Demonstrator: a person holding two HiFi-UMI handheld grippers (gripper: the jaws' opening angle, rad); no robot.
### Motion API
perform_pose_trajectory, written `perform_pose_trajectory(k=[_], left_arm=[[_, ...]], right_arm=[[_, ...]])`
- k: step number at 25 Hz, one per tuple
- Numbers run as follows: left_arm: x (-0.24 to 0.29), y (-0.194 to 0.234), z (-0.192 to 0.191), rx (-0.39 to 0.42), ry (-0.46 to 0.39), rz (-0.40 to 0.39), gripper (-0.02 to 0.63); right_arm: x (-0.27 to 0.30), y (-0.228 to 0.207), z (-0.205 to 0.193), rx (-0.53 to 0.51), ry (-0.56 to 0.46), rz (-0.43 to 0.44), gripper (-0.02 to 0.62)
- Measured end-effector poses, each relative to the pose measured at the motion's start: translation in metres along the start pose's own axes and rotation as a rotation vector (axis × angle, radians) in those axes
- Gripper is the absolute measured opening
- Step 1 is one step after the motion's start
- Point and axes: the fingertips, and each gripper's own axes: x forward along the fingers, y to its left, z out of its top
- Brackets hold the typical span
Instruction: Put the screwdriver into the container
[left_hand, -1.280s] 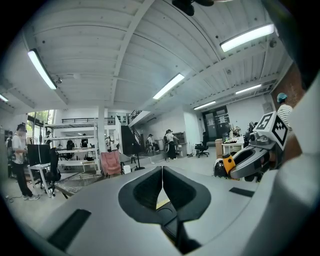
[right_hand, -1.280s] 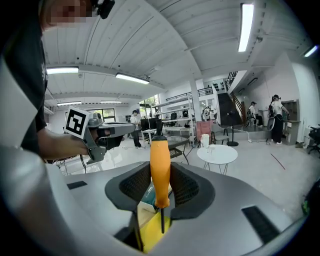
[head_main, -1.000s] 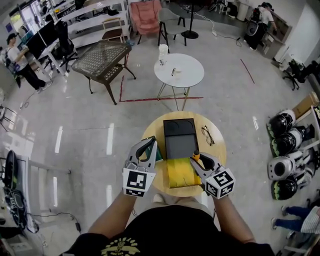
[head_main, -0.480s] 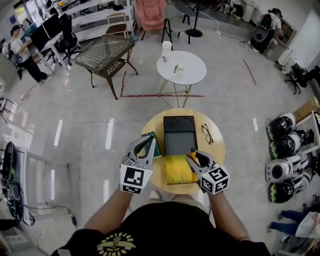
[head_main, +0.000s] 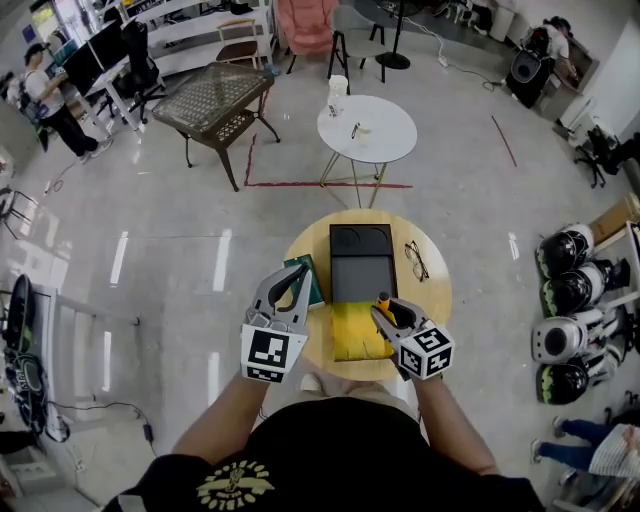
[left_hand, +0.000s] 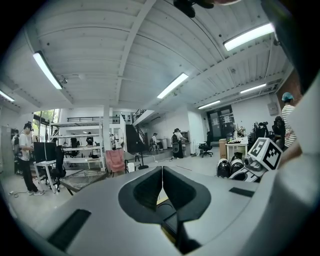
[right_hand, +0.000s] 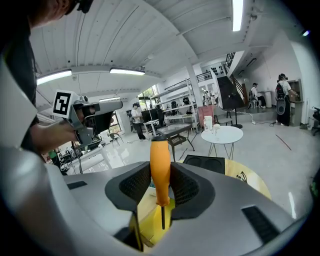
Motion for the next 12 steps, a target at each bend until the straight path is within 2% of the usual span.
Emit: perform_pose_trajectory(k=[12], left_arm=[[-0.008, 0.003, -0.007, -0.003, 0.016, 0.038, 0.02]], right_arm=[[0.019, -0.009, -0.051, 0.039, 0.1, 0.027, 0.132]])
